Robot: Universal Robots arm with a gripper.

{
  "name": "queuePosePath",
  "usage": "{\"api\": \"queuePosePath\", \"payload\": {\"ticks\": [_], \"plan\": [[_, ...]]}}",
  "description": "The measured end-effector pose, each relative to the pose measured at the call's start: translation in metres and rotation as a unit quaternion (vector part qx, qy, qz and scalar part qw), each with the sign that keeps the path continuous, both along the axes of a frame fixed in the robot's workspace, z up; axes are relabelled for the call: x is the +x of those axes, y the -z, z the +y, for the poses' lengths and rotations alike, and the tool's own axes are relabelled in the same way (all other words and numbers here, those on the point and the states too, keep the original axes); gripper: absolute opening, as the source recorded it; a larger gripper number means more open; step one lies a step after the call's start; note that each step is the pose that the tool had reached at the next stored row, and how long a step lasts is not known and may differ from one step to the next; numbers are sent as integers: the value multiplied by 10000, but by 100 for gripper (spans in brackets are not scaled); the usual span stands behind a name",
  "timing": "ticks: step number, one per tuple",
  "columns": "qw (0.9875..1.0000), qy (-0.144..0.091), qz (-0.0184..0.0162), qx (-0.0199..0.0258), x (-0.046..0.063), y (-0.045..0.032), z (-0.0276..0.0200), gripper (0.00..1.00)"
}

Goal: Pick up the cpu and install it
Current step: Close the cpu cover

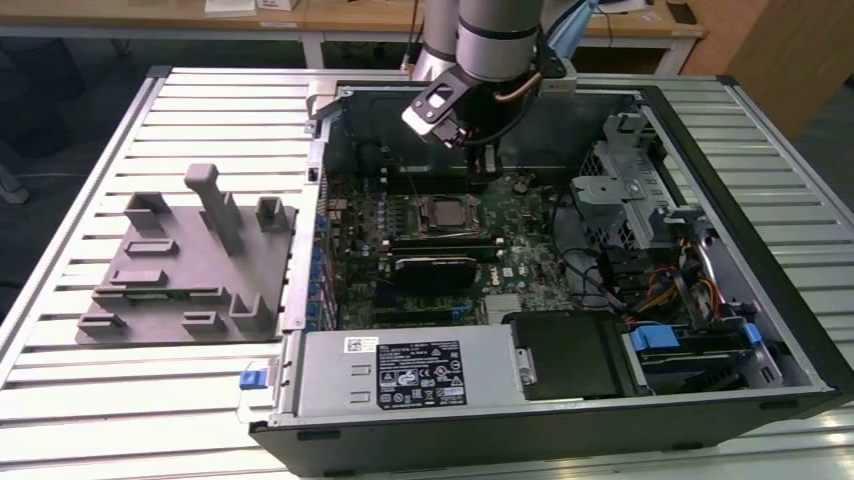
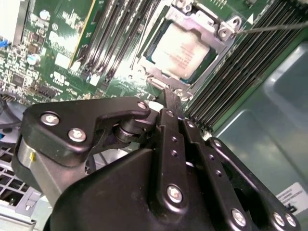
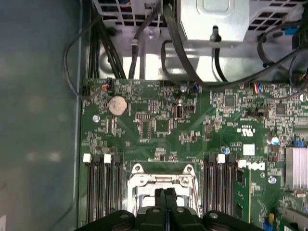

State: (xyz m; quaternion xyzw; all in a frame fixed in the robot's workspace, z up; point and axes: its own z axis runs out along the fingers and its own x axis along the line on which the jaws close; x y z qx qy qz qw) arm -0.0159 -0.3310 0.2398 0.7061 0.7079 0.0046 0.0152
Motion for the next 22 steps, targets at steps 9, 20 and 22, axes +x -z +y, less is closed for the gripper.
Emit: {"api": "queuePosePath", "payload": {"ticks": [9,20,22], "plan": [[10000,16,8,-1,-95,75,-2,11],[10000,86,9,-2,-254,154,-18,11],[10000,97,8,-1,-276,168,-25,11]]}}
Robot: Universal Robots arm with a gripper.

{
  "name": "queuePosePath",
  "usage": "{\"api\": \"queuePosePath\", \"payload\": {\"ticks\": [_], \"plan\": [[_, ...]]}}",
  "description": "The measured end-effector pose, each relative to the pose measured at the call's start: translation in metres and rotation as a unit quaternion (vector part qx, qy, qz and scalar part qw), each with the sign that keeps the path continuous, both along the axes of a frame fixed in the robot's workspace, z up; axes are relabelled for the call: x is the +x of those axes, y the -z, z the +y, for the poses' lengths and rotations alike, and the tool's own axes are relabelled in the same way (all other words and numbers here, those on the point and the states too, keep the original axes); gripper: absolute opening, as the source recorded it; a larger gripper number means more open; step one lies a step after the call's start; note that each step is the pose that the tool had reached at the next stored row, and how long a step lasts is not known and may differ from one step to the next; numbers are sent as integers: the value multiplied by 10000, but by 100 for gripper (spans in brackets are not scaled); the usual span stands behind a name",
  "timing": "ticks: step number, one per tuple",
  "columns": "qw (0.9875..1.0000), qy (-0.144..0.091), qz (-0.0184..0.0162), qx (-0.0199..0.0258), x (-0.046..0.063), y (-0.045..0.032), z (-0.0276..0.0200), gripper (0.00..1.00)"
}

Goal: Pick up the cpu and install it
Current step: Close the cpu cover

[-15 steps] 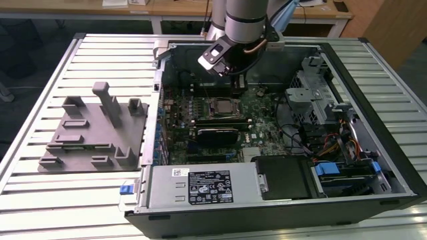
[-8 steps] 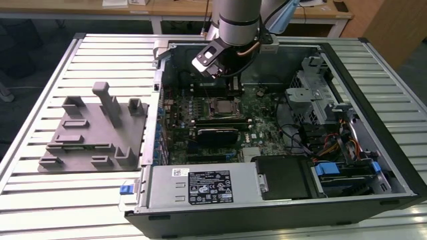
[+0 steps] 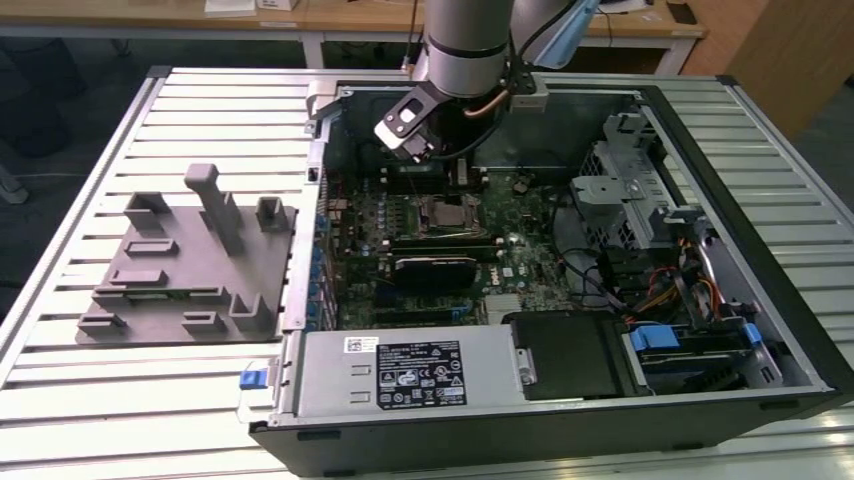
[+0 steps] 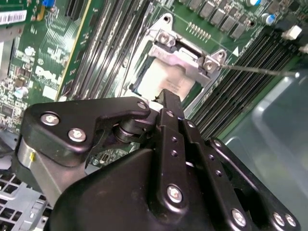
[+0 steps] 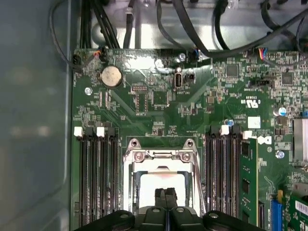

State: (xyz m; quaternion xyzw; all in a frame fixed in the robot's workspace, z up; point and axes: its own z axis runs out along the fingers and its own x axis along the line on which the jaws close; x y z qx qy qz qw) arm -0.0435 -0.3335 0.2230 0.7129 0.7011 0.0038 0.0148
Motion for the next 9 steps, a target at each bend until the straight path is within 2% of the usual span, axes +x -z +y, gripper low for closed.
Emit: {"api": "queuePosePath", "payload": {"ticks": [4,9], "plan": [[10000,17,0,0,-33,18,-21,11],[10000,18,0,-1,-34,19,-21,11]]}}
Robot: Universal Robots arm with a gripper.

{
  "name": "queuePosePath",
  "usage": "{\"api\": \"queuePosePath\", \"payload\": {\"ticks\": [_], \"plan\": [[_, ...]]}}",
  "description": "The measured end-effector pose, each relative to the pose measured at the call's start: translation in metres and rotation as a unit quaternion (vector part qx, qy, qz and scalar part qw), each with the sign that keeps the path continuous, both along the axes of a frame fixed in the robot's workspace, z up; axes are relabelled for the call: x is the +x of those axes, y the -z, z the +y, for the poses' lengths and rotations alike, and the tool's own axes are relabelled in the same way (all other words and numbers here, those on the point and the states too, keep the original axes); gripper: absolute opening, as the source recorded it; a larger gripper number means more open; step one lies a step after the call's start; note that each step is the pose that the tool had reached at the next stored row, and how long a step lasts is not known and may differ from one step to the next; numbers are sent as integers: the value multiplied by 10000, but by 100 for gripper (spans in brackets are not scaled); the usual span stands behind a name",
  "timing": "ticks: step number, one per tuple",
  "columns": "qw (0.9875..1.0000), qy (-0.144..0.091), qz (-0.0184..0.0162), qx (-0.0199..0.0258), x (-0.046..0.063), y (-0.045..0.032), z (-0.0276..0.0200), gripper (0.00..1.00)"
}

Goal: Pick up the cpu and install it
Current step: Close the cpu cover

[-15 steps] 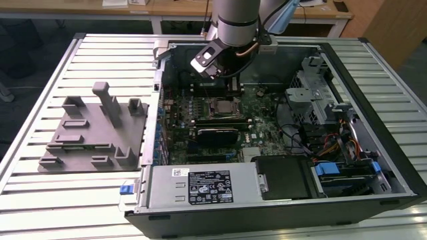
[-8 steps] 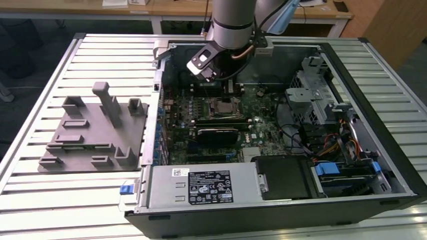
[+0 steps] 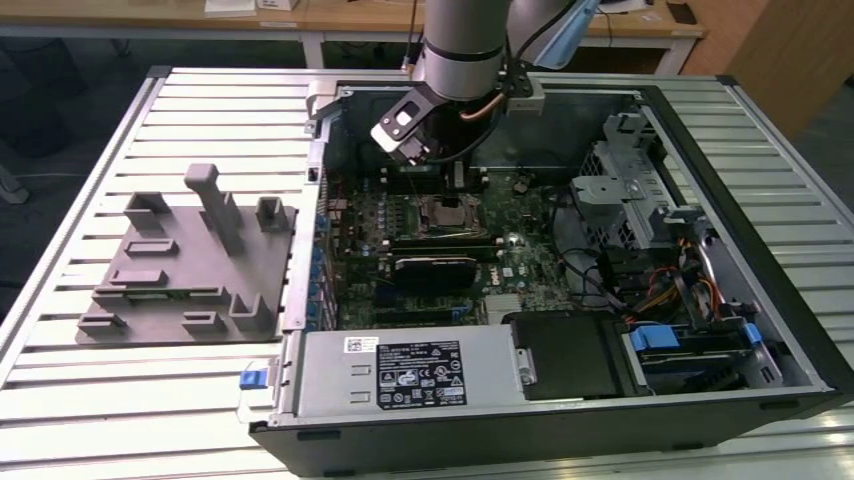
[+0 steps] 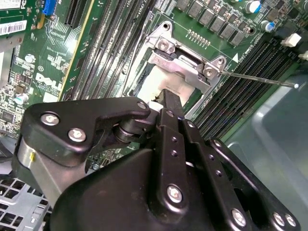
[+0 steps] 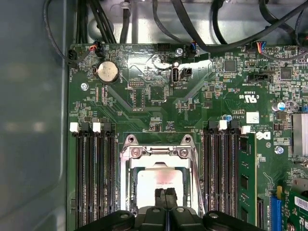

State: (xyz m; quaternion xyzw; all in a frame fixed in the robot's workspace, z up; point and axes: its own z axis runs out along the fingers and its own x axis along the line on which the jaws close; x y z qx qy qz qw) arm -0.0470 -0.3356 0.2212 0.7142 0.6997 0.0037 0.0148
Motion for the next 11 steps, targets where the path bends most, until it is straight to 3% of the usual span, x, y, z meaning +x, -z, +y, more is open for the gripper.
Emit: {"api": "queuePosePath", "payload": {"ticks": [2,6,11], "plan": [[10000,-33,0,0,0,0,0,11],[9993,-378,0,0,0,1,0,11],[9966,-827,0,0,0,2,0,11]]}}
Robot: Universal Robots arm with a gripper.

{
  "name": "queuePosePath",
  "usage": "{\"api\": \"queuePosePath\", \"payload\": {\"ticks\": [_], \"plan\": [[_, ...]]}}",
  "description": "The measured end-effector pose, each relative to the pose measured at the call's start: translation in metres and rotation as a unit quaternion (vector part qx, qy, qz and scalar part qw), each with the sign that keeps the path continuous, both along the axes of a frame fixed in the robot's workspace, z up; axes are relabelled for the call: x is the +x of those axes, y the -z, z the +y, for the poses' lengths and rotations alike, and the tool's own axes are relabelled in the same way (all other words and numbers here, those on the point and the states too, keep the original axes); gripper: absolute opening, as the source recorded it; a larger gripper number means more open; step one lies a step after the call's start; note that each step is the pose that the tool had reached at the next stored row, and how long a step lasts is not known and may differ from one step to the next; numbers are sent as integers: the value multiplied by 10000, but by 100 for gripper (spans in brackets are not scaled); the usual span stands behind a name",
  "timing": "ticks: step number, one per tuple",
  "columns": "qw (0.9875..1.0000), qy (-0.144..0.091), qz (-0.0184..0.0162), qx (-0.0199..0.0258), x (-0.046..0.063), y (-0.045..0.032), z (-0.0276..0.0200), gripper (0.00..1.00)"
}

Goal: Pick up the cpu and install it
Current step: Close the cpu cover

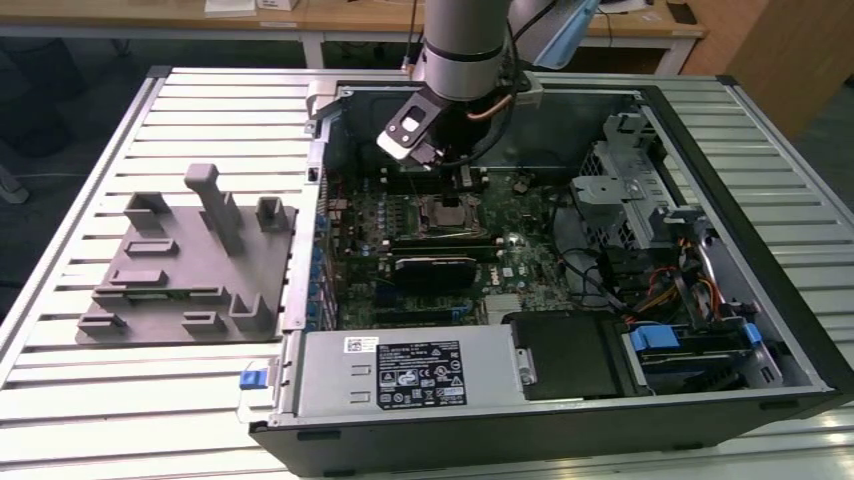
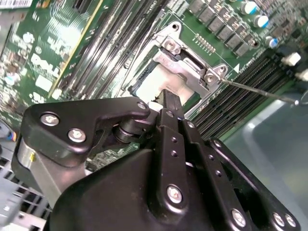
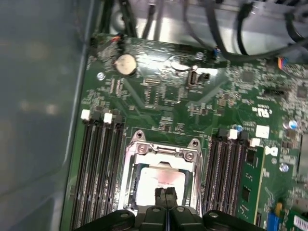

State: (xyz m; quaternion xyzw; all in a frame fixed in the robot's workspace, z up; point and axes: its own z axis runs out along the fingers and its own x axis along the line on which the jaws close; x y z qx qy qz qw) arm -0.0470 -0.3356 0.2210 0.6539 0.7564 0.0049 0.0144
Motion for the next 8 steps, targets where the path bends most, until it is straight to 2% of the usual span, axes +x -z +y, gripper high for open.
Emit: {"api": "queuePosePath", "payload": {"ticks": [4,8], "plan": [[9993,-367,0,0,0,1,0,11],[9973,-732,0,0,0,2,0,11]]}}
